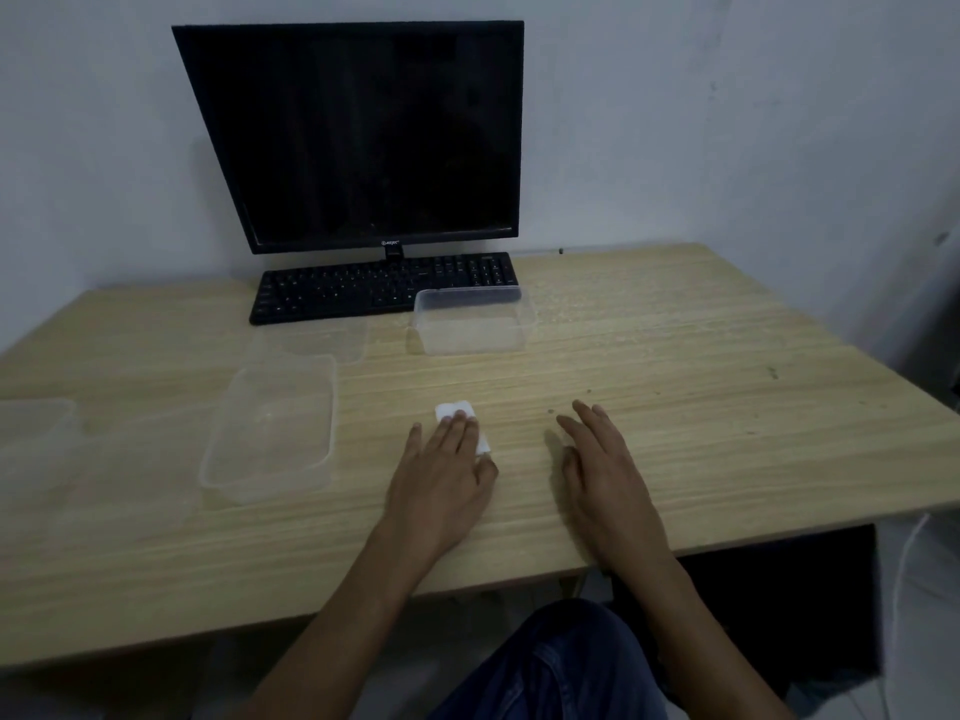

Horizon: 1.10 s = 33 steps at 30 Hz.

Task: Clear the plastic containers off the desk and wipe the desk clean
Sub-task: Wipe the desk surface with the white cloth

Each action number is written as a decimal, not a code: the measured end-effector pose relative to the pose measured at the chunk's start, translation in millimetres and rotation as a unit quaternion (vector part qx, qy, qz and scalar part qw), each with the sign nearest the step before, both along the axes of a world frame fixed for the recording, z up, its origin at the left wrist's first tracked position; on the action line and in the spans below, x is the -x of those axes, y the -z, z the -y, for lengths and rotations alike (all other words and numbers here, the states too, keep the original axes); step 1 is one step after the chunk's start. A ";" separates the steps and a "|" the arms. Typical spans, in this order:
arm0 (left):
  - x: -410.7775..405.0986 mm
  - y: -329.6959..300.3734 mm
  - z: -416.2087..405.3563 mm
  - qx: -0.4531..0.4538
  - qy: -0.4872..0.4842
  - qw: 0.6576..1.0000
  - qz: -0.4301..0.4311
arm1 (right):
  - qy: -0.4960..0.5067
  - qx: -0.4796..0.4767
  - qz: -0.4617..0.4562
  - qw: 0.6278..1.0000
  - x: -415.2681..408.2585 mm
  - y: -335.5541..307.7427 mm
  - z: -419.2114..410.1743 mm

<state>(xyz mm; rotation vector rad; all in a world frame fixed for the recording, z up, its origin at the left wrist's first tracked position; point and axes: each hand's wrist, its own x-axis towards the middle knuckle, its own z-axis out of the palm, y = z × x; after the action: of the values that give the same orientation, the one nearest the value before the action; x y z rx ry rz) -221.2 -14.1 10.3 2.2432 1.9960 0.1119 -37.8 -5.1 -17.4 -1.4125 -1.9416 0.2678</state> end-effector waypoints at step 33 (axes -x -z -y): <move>8.6 4.5 -50.1 0.014 -0.038 0.999 0.003 | -0.025 0.055 0.043 0.997 0.6 1.2 0.5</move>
<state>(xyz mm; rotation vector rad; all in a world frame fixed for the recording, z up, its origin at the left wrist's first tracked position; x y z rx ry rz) -229.8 36.0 5.8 2.1489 2.0663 0.0997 -38.4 -5.6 -18.5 -1.4694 -2.0606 0.3476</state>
